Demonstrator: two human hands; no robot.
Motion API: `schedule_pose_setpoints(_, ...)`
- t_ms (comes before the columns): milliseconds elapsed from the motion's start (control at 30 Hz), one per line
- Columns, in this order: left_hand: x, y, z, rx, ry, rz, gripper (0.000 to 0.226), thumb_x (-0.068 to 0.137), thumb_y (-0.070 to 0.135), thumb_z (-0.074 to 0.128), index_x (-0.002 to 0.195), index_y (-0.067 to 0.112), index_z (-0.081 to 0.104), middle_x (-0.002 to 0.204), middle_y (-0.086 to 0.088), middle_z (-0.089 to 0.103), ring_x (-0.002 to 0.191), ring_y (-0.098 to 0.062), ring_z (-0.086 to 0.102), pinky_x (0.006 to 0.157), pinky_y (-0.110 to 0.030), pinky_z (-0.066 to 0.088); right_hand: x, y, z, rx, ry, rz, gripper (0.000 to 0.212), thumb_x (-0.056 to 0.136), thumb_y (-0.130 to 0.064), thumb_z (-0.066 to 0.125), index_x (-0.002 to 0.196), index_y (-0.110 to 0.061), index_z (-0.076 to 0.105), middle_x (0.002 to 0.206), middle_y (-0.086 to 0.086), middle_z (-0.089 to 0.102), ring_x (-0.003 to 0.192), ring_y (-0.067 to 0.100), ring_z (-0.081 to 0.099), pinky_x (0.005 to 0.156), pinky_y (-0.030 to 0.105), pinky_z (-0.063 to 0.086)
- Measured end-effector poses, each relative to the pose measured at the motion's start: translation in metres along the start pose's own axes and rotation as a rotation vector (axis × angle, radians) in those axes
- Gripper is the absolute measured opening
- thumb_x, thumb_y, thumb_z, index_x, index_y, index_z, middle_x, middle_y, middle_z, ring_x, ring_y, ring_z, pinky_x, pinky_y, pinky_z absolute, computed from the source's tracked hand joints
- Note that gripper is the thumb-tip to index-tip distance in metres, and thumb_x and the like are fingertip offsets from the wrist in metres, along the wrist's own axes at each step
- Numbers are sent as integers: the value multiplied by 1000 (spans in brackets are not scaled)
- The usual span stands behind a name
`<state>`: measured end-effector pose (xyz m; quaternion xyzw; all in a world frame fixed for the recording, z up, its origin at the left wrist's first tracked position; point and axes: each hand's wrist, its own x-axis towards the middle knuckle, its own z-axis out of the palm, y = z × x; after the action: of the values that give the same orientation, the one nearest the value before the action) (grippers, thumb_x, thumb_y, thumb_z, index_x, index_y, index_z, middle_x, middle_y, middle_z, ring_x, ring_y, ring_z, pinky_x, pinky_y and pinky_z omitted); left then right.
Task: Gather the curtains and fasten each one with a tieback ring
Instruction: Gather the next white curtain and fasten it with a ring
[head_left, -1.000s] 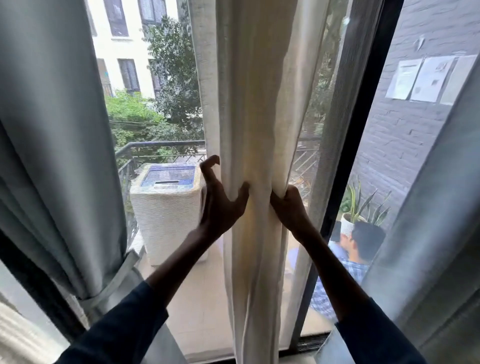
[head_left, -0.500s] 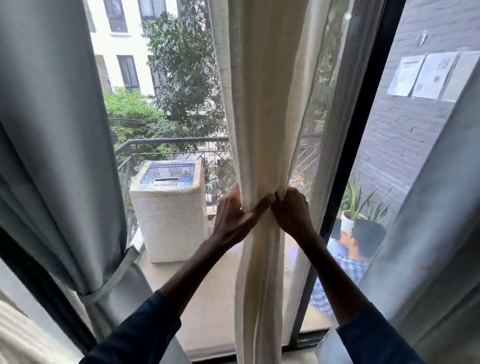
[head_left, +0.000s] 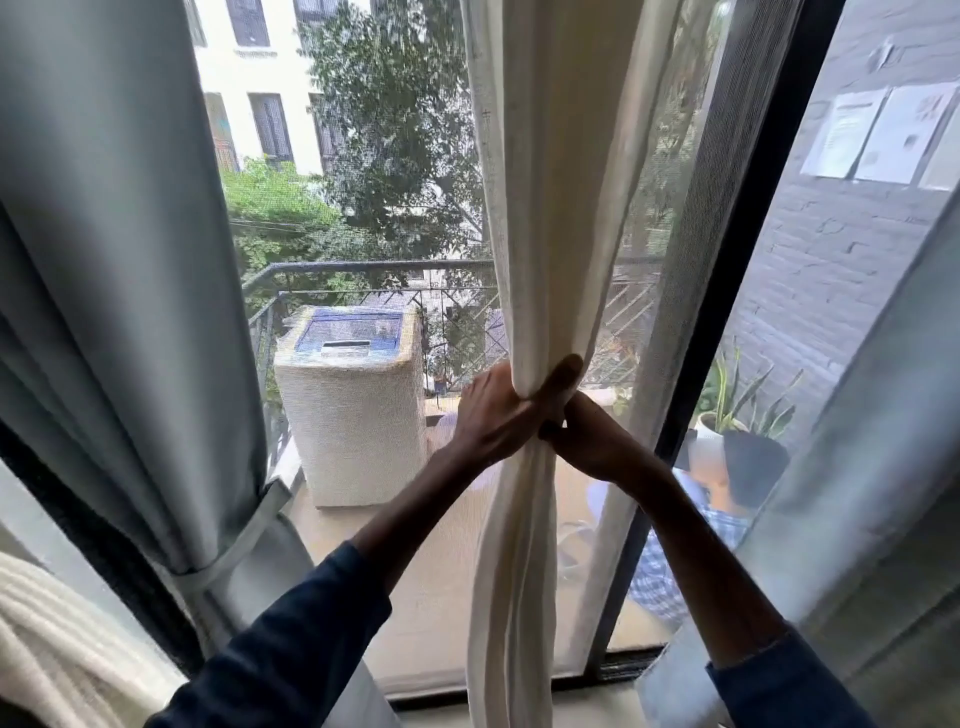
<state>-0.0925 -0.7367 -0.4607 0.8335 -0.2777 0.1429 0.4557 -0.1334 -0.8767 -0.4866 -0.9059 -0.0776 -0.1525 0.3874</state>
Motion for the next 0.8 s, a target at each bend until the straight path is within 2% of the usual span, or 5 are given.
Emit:
schedule_pose_setpoints(200, 3, -8, 6, 127, 21, -76, 70, 76, 85, 52, 75, 16, 62, 68, 3, 67, 66, -19, 66, 57, -30, 46, -1, 0, 5, 184, -164, 51, 78, 82, 22, 51, 153, -4, 34, 140, 7, 54, 132, 20, 52, 93, 20, 51)
schedule_pose_setpoints(300, 7, -16, 0, 126, 47, -102, 55, 91, 60, 50, 96, 9, 71, 88, -10, 73, 84, -32, 70, 66, -36, 51, -6, 3, 8, 439, -262, 51, 101, 80, 34, 47, 160, -15, 9, 141, 12, 51, 110, 16, 62, 77, 23, 53)
schedule_pose_setpoints(400, 9, -25, -16, -206, -152, 32, 36, 98, 28, 52, 112, 0, 70, 107, -18, 73, 100, -32, 70, 88, -48, 56, -11, 7, 5, 695, -192, 149, 80, 86, 31, 51, 148, -10, 23, 145, 30, 44, 98, 29, 64, 71, 25, 59)
schedule_pose_setpoints(600, 1, -28, -39, -612, -637, 59, 32, 104, 4, 44, 133, -7, 53, 128, -23, 66, 122, -27, 63, 101, -31, 51, -27, 29, 41, 390, -182, 254, 30, 86, 15, 68, 114, 15, 58, 100, 36, 65, 83, 35, 67, 81, 63, 57)
schedule_pose_setpoints(800, -5, -27, -44, -627, -737, 112, 32, 105, 4, 40, 134, -5, 50, 131, -22, 64, 130, -31, 56, 110, -41, 44, -45, 63, 80, 71, -289, 342, 15, 86, 14, 56, 86, 4, 67, 78, 22, 72, 62, 26, 74, 57, 42, 63)
